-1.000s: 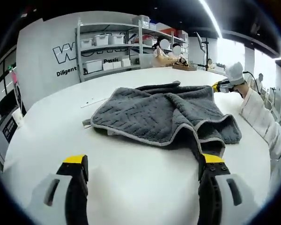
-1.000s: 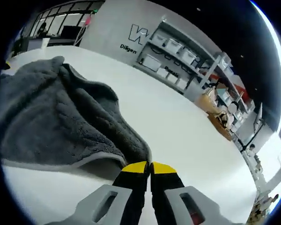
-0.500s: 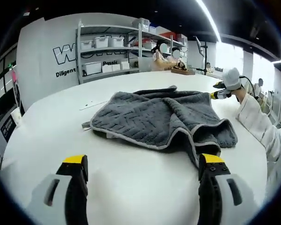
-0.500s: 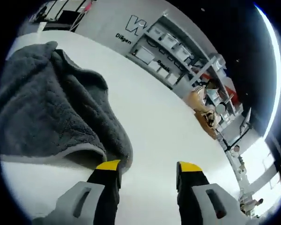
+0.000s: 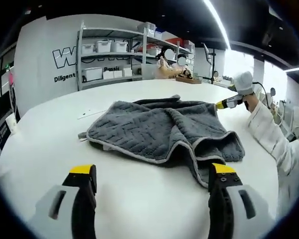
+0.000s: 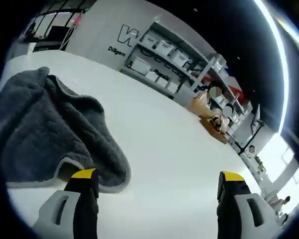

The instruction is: Open the folded towel by lifting each exposed corner and separating the folded layers until the towel lies flat within the target outline without major curled edges

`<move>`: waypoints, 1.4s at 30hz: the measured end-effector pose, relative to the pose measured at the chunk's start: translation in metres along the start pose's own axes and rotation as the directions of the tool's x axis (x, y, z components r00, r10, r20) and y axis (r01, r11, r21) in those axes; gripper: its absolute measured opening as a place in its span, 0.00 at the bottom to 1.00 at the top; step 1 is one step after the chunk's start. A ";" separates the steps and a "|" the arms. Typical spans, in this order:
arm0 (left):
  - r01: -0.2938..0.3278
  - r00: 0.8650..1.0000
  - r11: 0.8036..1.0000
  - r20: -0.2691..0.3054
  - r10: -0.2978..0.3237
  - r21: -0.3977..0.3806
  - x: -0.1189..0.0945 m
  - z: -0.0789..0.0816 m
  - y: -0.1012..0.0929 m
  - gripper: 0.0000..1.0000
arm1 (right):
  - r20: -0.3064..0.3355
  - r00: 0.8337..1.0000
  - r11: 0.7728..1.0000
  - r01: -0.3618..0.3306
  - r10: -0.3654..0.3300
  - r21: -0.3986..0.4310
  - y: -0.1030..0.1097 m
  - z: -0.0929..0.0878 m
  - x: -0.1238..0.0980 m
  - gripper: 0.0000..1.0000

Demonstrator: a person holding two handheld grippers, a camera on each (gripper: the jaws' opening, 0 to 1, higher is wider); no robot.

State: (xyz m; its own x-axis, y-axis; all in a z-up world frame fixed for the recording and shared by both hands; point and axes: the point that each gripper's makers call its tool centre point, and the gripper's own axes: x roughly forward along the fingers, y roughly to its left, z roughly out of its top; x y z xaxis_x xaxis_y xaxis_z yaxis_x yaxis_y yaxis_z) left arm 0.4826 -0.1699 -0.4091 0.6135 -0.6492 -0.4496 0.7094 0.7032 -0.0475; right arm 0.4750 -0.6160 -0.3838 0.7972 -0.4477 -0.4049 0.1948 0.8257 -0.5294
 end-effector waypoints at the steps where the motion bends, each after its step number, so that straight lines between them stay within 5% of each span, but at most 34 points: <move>1: 0.002 1.000 1.000 0.002 -0.002 -0.002 0.000 0.000 0.000 0.91 | -0.004 1.000 1.000 -0.004 0.004 0.003 0.000 0.000 -0.001 0.99; 13: 0.063 0.998 0.998 0.015 -0.063 0.002 0.004 0.003 -0.017 0.78 | 0.033 0.996 0.996 -0.084 0.083 0.025 0.010 0.009 -0.008 0.99; 18: 0.101 0.995 0.995 0.021 -0.101 -0.009 0.006 0.003 -0.024 0.60 | 0.099 0.980 0.979 -0.183 0.174 0.088 0.024 0.020 -0.011 0.99; 36: 0.219 0.976 0.976 0.022 -0.219 -0.015 0.015 0.001 -0.054 0.03 | 0.128 0.960 0.966 -0.257 0.251 0.030 0.053 0.033 -0.018 0.99; 42: 0.239 0.971 0.971 -0.002 -0.239 0.009 0.018 -0.002 -0.057 0.02 | 0.124 0.959 0.965 -0.262 0.256 0.029 0.054 0.032 -0.018 0.99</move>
State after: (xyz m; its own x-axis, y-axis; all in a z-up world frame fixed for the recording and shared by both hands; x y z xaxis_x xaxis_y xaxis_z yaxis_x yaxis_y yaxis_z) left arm 0.4527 -0.2208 -0.4167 0.4260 -0.7978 -0.4268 0.8385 0.5253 -0.1450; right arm 0.4894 -0.5522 -0.3810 0.8850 -0.1750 -0.4315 -0.0042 0.9237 -0.3832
